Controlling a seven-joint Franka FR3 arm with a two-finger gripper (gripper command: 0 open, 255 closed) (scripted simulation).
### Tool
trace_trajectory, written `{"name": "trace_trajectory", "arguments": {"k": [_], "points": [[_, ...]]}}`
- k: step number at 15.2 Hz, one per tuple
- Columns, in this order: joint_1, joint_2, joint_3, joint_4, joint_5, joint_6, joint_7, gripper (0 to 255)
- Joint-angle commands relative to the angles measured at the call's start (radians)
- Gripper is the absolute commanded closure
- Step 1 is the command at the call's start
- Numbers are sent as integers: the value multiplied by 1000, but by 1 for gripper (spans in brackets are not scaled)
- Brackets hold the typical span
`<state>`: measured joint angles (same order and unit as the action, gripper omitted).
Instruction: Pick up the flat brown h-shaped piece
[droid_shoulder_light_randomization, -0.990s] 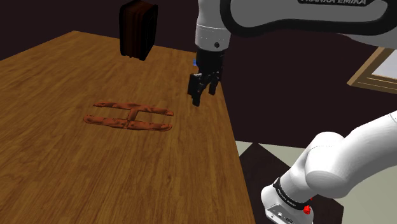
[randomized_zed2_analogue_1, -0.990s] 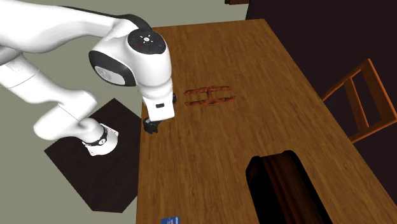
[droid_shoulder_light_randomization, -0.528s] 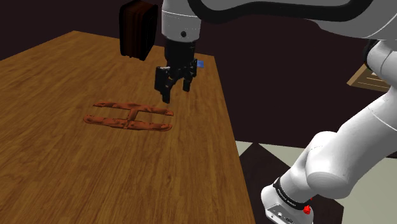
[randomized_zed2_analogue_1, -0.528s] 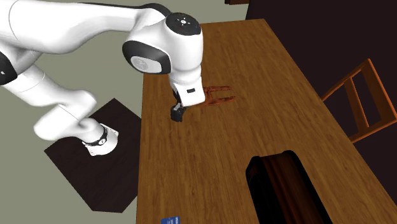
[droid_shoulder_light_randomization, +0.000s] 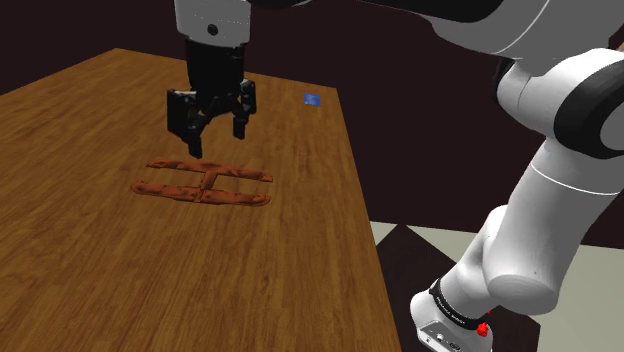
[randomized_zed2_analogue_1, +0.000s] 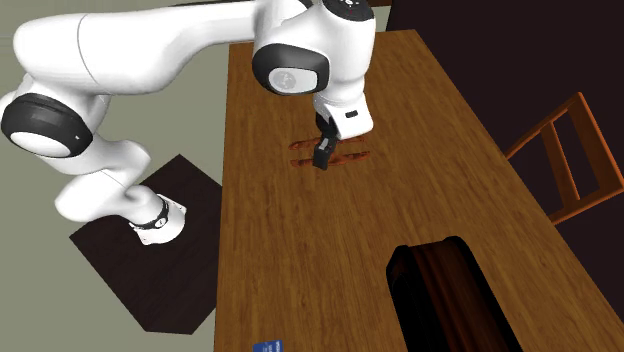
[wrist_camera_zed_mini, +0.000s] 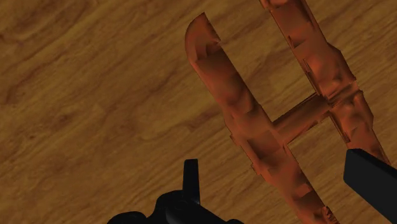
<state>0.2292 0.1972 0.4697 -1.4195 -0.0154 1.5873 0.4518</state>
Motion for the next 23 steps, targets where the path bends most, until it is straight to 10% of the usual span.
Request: {"name": "trace_trajectory", "arguments": {"k": [1, 10, 11, 23], "points": [[21, 42, 8, 56, -18, -10, 21, 0], [9, 19, 4, -77, -7, 101, 10, 0], [9, 18, 5, -78, -6, 102, 10, 255], [13, 26, 6, -27, -10, 58, 14, 255]]}}
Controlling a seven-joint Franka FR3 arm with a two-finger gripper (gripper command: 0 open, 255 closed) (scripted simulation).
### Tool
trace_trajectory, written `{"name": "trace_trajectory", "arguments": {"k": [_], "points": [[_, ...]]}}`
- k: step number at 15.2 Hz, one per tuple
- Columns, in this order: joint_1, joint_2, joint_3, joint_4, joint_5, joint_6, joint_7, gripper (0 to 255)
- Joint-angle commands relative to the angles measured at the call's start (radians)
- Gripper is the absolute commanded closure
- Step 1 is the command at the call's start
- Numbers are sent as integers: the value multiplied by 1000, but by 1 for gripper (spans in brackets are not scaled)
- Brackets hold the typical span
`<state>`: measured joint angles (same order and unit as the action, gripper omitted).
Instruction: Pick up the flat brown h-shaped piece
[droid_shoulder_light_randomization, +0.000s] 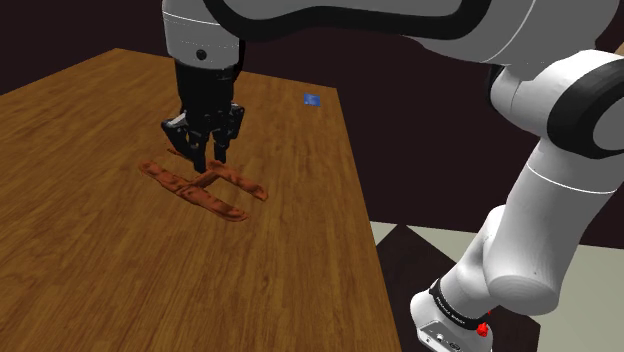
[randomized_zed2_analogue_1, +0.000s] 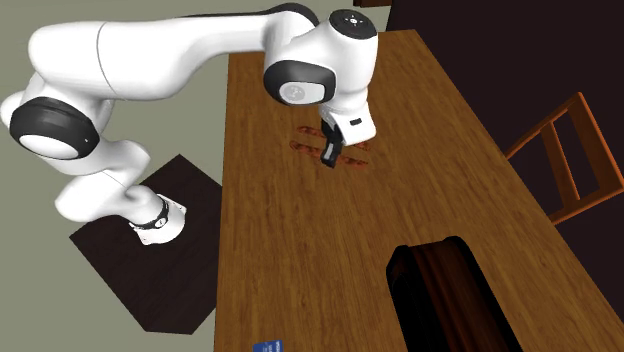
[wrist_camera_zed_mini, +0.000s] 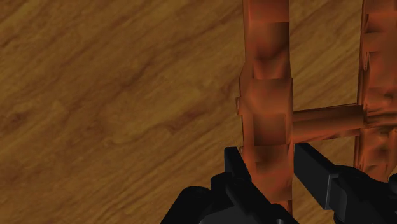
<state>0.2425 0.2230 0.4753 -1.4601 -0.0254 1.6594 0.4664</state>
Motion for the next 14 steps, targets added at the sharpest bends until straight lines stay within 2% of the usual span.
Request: {"name": "trace_trajectory", "arguments": {"k": [1, 12, 14], "points": [[2, 3, 0, 31, -1, -28, 1, 255], [32, 62, 6, 261, -29, -203, 22, 255], [32, 63, 6, 265, -30, -206, 23, 255]]}}
